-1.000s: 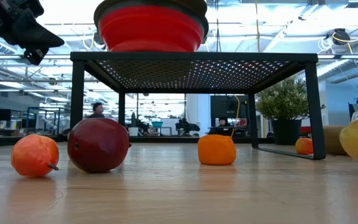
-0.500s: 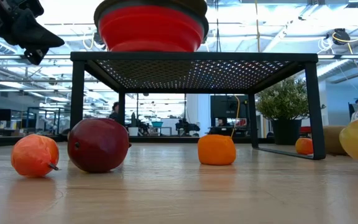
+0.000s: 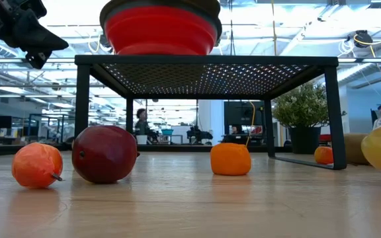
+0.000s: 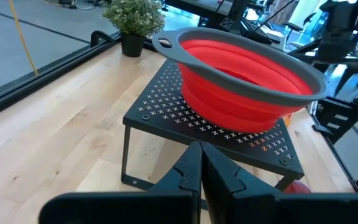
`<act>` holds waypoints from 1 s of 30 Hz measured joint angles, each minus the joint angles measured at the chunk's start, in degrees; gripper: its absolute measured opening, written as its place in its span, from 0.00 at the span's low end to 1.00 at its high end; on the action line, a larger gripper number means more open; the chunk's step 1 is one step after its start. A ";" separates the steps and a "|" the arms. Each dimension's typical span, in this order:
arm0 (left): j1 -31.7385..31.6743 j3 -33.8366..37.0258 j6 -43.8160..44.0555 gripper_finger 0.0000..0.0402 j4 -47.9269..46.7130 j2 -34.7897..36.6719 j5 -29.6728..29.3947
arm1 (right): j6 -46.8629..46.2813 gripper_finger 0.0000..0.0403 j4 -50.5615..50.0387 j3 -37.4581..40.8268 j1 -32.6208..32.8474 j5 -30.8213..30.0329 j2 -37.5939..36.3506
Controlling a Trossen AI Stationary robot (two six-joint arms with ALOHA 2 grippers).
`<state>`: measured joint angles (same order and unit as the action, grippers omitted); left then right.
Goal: Pick & Place Fruit
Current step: Put the mango into the red colander on the shelf
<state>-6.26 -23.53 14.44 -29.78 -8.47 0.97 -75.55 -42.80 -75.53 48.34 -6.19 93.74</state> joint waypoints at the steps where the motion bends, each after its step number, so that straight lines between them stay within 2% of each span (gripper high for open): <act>1: 0.00 0.00 0.00 0.02 0.02 0.02 0.00 | 0.84 0.66 -1.31 0.00 0.00 -0.13 0.53; 10: 0.00 0.00 -0.01 0.02 0.02 0.00 0.00 | 5.04 0.66 -8.60 0.00 -0.29 -4.57 2.07; 26: -0.02 0.00 -0.17 0.02 0.02 0.00 0.00 | 15.22 0.66 -8.46 0.99 -3.90 -4.21 2.07; 30: -0.02 0.00 -0.17 0.02 0.02 0.00 0.00 | 16.25 0.66 -5.16 3.20 -4.17 -3.52 2.07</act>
<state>-6.28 -23.53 14.26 -29.76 -8.47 0.97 -59.29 -47.96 -72.32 44.16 -9.71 95.81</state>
